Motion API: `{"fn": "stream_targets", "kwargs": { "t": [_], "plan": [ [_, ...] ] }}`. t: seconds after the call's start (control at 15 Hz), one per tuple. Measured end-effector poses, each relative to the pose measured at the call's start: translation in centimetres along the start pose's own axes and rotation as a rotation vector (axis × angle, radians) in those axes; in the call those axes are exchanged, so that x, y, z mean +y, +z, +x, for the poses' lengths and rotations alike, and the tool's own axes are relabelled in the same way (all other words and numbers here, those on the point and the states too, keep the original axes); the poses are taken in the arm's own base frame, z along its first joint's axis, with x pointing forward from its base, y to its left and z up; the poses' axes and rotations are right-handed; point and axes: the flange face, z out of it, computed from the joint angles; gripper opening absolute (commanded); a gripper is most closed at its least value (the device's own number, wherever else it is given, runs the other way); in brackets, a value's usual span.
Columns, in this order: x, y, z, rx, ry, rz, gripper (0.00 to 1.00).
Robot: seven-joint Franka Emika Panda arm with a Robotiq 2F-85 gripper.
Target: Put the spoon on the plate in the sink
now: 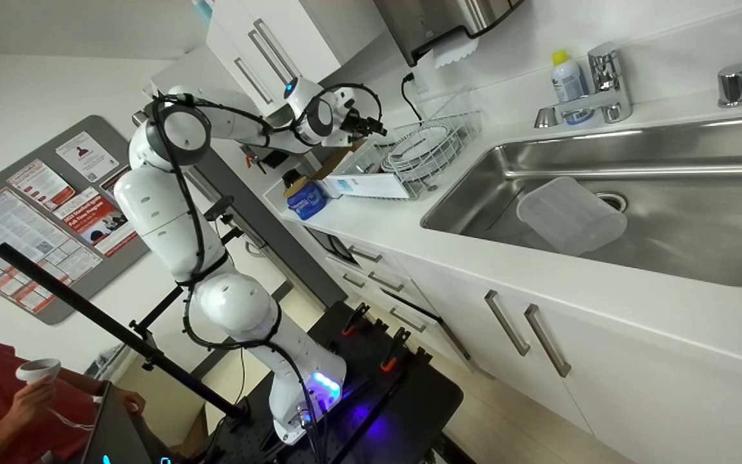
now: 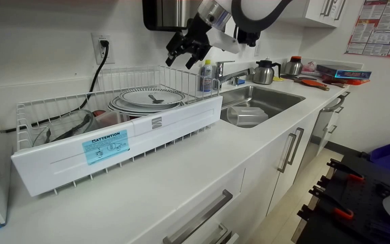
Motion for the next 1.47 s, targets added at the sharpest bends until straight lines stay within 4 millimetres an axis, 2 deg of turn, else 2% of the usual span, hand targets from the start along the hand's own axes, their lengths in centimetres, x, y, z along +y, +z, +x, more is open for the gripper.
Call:
{"fn": "stream_targets", "kwargs": {
  "t": [0.27,0.6,1.07,1.47],
  "plan": [
    [-0.3,3.9,1.5,0.015,0.021,-0.041,1.00],
    [-2.2,7.5,2.3,-0.026,0.028,-0.064,1.00],
    [-4.6,9.9,2.6,-0.129,0.046,-0.117,1.00],
    [-4.9,12.1,2.9,-0.172,0.055,-0.140,1.00]
  ]
}}
